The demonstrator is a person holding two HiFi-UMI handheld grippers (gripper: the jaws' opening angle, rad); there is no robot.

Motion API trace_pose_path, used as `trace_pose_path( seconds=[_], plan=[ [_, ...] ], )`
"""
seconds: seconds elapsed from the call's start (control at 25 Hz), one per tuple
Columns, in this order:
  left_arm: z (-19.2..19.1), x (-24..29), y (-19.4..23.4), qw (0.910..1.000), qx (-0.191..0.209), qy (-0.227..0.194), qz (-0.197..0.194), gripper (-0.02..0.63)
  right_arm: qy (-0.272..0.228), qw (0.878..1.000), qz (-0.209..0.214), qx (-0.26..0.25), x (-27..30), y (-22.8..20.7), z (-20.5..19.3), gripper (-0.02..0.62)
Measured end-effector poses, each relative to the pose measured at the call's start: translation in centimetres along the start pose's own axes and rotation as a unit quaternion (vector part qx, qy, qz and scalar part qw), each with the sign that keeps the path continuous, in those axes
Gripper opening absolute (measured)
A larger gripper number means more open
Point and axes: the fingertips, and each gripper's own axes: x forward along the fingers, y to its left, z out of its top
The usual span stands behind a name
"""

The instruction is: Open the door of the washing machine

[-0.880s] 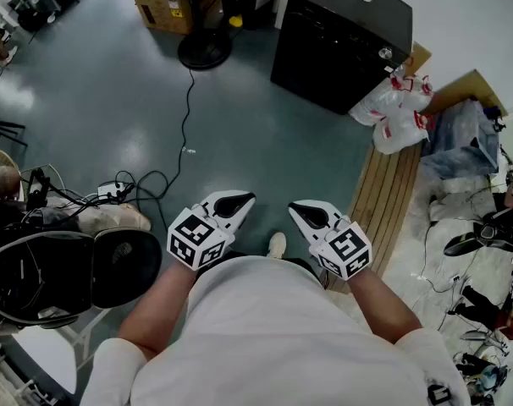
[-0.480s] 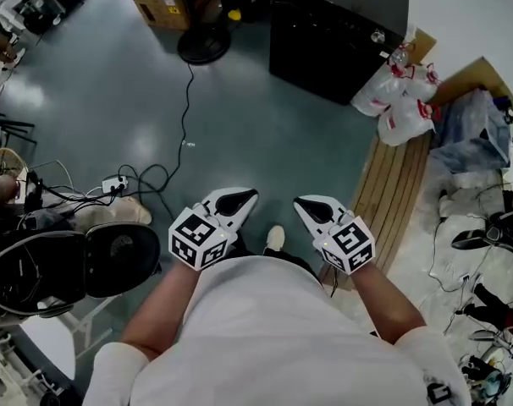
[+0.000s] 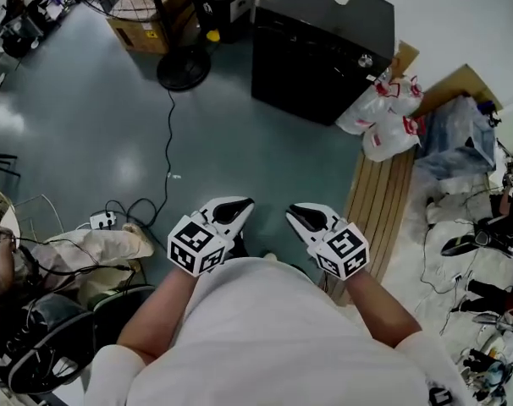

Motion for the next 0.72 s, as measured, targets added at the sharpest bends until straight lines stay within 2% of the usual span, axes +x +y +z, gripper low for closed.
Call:
trace_pose_path(
  seconds=[0.2, 0.32, 0.56, 0.72],
  plan=[
    [6.2, 1.8, 7.1, 0.9996, 0.014, -0.017, -0.015, 0.018, 0.023, 0.999, -0.019, -0.024, 5.1, -5.2, 5.5, 0.061],
    [8.6, 2.3, 11.3, 0.9996, 0.009, -0.022, -0.014, 0.018, 0.041, 0.998, -0.028, -0.042, 8.3, -8.6, 8.2, 0.062],
    [9.5, 1.0, 16.8, 0.9993, -0.011, -0.034, 0.012, 0.018, 0.091, 0.991, -0.015, -0.102, 15.0, -14.3, 10.6, 0.063],
    [10.0, 1.8, 21.1, 0.9981, -0.031, -0.032, 0.043, 0.018, 0.142, 0.978, 0.014, -0.153, 21.1, -20.4, 11.8, 0.078]
  ],
)
